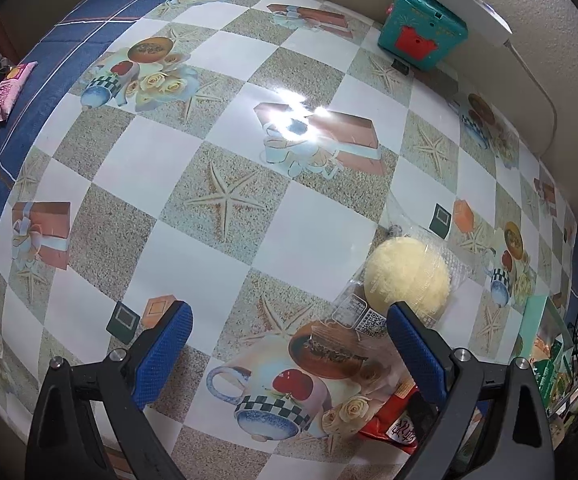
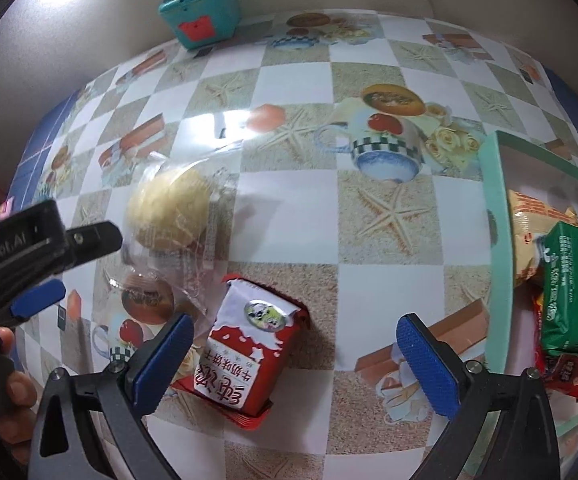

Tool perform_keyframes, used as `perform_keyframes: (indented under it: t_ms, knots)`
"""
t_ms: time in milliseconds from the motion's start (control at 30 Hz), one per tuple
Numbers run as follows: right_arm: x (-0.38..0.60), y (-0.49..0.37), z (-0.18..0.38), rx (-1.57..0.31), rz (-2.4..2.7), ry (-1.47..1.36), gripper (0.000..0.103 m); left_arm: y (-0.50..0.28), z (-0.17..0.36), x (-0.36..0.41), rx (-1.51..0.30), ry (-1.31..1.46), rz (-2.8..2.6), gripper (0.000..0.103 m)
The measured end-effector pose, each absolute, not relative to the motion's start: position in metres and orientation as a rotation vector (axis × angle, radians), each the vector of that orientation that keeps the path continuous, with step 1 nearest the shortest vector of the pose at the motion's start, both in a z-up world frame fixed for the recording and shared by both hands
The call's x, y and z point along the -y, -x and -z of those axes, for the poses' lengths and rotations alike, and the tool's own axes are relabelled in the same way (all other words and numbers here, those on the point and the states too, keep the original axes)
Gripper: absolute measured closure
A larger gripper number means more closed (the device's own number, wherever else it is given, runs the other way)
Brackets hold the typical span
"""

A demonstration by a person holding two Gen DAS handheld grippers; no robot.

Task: Organize snacks
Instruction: 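Move both open tools back to the red-white milk packet and round bun, then grasp the red-white milk packet with the right tool while the left tool grasps the round bun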

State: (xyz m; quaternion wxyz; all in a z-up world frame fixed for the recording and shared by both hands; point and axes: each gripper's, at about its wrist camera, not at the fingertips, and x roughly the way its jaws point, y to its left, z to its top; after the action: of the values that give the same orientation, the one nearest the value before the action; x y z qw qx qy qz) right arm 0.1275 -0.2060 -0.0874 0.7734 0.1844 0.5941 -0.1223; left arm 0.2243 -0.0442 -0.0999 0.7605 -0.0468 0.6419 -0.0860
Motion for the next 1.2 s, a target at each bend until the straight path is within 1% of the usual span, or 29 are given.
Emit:
perform_keyframes:
  t_ms: [133,267,333,400,533,633,700,733,900,1100,1133,1167,1200]
  knots:
    - [0.198,-0.129,0.092,-1.301,0.269,-0.355,0.001,-0.225,0.102,0.049,-1.403,0.111,0.192,0.005]
    - [0.201,-0.127,0.092,-1.295,0.288,-0.326,0.004,-0.226,0.101,0.049,-1.402,0.124,0.195,0.005]
    - [0.205,-0.125,0.091,-1.290,0.311,-0.318,0.007,-0.227,0.100,0.049,-1.398,0.130,0.195,0.005]
    - [0.211,-0.122,0.090,-1.284,0.324,-0.321,0.012,-0.227,0.098,0.048,-1.394,0.143,0.197,0.005]
    - [0.225,-0.117,0.091,-1.277,0.331,-0.377,0.017,-0.226,0.091,0.048,-1.372,0.155,0.204,0.005]
    - [0.233,-0.115,0.090,-1.268,0.345,-0.399,0.028,-0.223,0.087,0.052,-1.354,0.144,0.223,0.005]
    - [0.239,-0.115,0.090,-1.261,0.343,-0.410,0.042,-0.220,0.085,0.057,-1.349,0.145,0.240,0.005]
    - [0.239,-0.115,0.090,-1.259,0.340,-0.417,0.044,-0.219,0.084,0.060,-1.342,0.145,0.251,0.005]
    - [0.242,-0.117,0.090,-1.247,0.338,-0.420,0.048,-0.214,0.081,0.078,-1.310,0.091,0.283,0.005]
    - [0.239,-0.115,0.088,-1.237,0.332,-0.399,0.049,-0.212,0.084,0.096,-1.276,0.043,0.317,0.007]
    - [0.239,-0.114,0.087,-1.237,0.330,-0.396,0.049,-0.212,0.086,0.098,-1.274,0.039,0.318,0.010]
    - [0.239,-0.112,0.087,-1.236,0.330,-0.394,0.049,-0.212,0.086,0.100,-1.270,0.037,0.321,0.019]
    - [0.239,-0.112,0.086,-1.236,0.330,-0.392,0.049,-0.212,0.088,0.101,-1.268,0.035,0.325,0.024]
